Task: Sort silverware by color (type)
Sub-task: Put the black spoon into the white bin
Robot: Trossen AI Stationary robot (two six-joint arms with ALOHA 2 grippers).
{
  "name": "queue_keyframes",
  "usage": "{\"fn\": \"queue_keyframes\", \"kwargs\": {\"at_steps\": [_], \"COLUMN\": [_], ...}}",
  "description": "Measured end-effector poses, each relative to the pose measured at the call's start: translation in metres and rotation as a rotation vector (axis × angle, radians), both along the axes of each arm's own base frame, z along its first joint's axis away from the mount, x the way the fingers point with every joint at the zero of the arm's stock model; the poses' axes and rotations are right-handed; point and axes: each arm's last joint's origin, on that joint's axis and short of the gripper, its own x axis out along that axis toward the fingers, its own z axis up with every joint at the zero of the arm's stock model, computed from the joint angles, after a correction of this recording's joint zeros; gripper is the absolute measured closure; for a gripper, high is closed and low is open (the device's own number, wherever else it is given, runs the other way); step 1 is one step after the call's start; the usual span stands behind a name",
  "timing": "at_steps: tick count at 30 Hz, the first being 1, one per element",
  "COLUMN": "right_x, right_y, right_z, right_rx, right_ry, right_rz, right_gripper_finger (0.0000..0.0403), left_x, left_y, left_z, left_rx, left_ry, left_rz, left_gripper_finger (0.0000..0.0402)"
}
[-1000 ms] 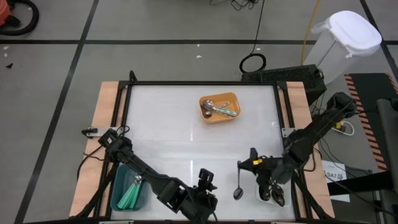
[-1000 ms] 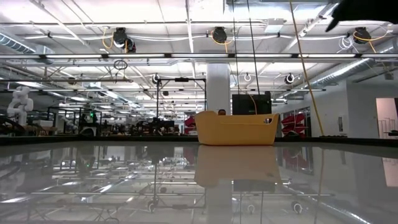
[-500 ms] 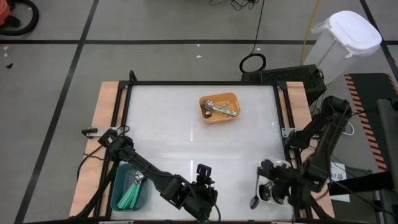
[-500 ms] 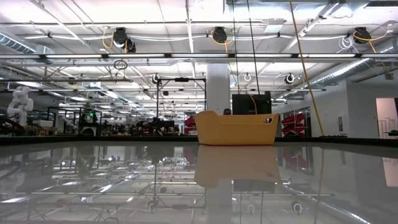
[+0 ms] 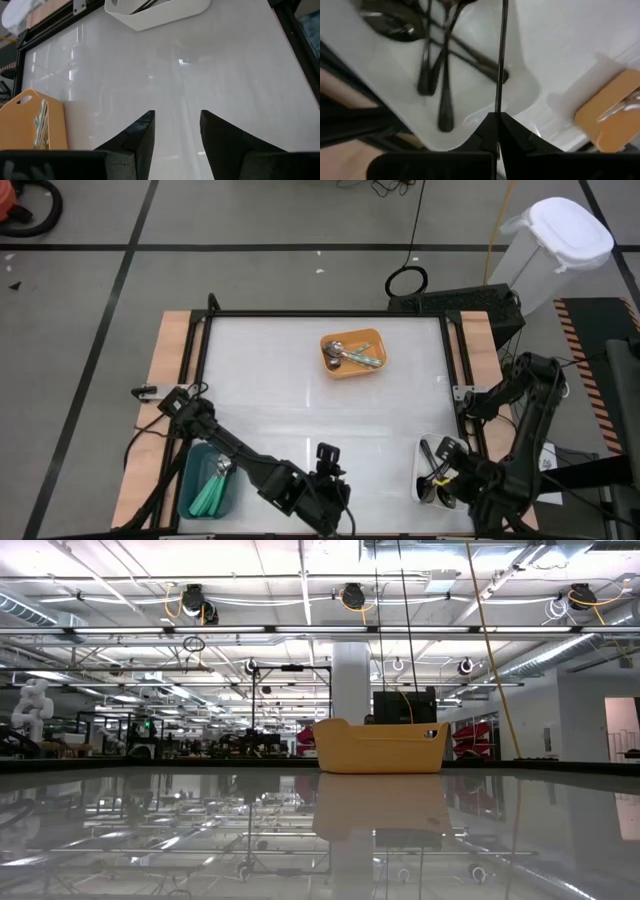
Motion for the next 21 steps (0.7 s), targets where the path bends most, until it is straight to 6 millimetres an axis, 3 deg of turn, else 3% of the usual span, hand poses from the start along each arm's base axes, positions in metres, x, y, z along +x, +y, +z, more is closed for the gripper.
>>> {"fn": "queue_keyframes", "kwargs": {"at_steps": [8,21], "right_x": [-0.003,-0.009], "right_y": [-0.002,-0.012], "right_z": [0.0,-0.03], "right_rx": [-0.018,-0.064], "right_ry": [0.007,0.086], "right_rz": [-0.045,-0.112], "right_gripper_finger": [0.0403,0.0397], "left_x": [0.006,0.009], "left_y": [0.01,0.014], "left_z": [0.0,0.0], "left_rx": [0.008,0.007], "left_ry": [0.002,0.003], "left_rz": [0.014,0.021], "left_gripper_finger": [0.0245,0.0245]}}
